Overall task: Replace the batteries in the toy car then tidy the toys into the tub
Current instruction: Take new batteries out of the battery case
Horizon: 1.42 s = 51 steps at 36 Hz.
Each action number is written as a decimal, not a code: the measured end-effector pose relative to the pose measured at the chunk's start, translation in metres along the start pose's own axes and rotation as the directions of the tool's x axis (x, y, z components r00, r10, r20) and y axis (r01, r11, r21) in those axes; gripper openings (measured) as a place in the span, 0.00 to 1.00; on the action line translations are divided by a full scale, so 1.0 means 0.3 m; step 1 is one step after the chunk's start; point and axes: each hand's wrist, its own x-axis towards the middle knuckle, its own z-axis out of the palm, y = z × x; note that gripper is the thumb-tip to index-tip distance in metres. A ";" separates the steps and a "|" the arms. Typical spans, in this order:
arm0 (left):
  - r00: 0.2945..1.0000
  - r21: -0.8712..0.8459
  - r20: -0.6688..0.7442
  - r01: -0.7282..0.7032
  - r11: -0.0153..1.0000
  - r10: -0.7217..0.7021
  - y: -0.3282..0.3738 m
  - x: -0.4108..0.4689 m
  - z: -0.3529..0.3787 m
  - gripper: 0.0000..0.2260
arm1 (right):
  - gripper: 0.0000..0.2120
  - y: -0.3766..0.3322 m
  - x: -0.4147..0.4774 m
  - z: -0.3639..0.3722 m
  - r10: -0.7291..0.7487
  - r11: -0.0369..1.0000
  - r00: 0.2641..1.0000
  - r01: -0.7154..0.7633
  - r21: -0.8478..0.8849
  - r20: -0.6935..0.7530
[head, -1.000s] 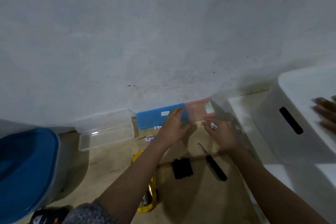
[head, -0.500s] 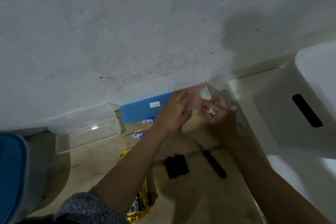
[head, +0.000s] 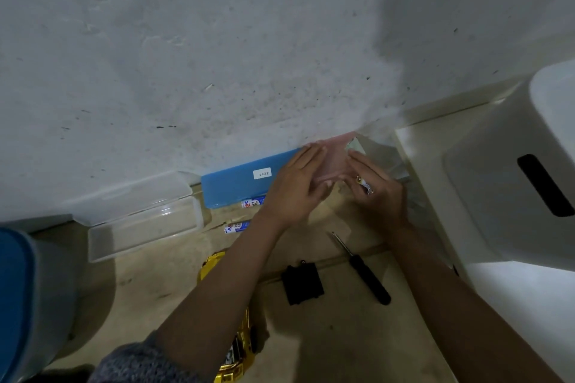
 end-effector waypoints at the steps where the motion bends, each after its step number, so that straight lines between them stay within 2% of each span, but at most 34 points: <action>1: 1.000 0.001 -0.002 0.006 1.000 -0.006 0.002 0.000 -0.001 0.27 | 0.14 -0.004 0.003 0.002 -0.006 1.000 1.000 0.006 0.001 -0.015; 13: 0.999 -0.039 -0.027 0.035 0.999 -0.036 0.013 0.018 0.010 0.29 | 0.13 0.008 0.012 0.027 -0.023 0.998 0.998 0.020 -0.051 -0.061; 20: 0.998 -0.048 -0.002 0.058 0.997 -0.058 0.017 0.024 0.007 0.29 | 0.13 0.007 0.013 0.020 -0.104 0.991 0.992 0.097 -0.098 -0.071; 33: 0.998 -0.093 0.033 0.053 0.994 -0.050 0.014 0.032 -0.001 0.29 | 0.20 -0.004 0.023 0.002 -0.133 0.982 0.990 0.125 -0.139 -0.046; 37: 0.999 -0.097 0.017 0.031 0.995 -0.030 0.009 0.035 -0.007 0.31 | 0.15 -0.009 0.033 0.014 -0.039 0.995 0.997 0.033 -0.089 -0.063; 40: 0.999 -0.100 0.013 0.035 0.994 -0.034 0.006 0.038 -0.013 0.33 | 0.19 -0.027 0.053 0.015 -0.008 0.998 0.993 0.002 -0.056 -0.116; 43: 0.999 -0.105 0.017 0.037 0.994 -0.035 0.008 0.036 -0.018 0.33 | 0.22 -0.032 0.052 0.005 0.046 0.999 0.996 -0.045 0.017 -0.070; 47: 0.999 -0.110 0.022 0.035 0.993 -0.033 0.012 0.039 -0.025 0.33 | 0.15 -0.012 0.071 -0.010 0.058 0.996 0.998 -0.056 0.067 -0.016; 51: 1.000 -0.153 0.015 -0.001 0.988 0.004 0.021 0.030 -0.036 0.32 | 0.15 -0.006 0.086 -0.032 0.056 0.991 0.998 -0.057 0.125 0.011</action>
